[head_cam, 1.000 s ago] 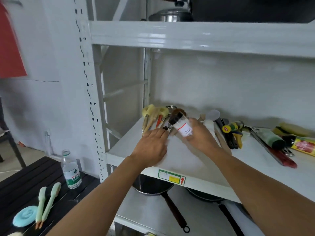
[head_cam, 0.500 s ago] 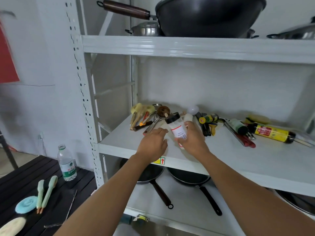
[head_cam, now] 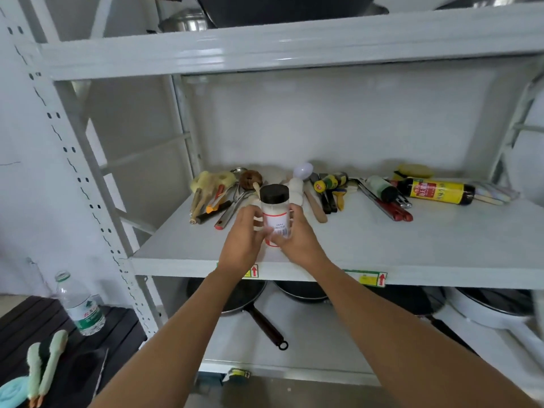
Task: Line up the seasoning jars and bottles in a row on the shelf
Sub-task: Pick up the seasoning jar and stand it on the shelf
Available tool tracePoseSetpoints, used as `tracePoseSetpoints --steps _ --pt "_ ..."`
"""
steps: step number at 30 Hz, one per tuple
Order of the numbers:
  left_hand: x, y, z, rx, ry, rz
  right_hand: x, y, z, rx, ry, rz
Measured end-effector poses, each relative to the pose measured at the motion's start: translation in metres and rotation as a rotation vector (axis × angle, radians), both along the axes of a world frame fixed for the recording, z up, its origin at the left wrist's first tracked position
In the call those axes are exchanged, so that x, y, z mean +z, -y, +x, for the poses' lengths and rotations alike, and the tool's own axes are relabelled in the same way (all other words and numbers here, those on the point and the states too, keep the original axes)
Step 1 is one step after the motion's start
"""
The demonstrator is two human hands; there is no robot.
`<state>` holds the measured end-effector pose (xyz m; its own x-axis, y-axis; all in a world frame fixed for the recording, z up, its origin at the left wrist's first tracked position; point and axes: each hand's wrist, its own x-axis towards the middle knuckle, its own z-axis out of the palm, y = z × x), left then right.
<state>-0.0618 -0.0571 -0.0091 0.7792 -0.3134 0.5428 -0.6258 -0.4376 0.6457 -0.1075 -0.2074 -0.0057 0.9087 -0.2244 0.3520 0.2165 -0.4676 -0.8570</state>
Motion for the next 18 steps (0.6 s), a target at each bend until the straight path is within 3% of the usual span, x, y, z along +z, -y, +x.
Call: tracePoseSetpoints --steps 5,9,12,18 --pt "0.002 -0.004 0.018 -0.097 -0.172 -0.158 -0.006 0.021 0.003 0.091 -0.111 -0.138" --pt "-0.02 -0.001 0.028 -0.096 -0.209 -0.269 -0.018 0.031 0.012 0.069 -0.07 -0.056" --pt "-0.022 0.0 0.033 -0.157 -0.228 -0.285 -0.02 0.038 0.02 0.055 -0.038 0.039" --pt "-0.024 -0.005 0.039 -0.215 -0.281 -0.234 -0.021 0.039 0.018 0.025 -0.052 0.039"
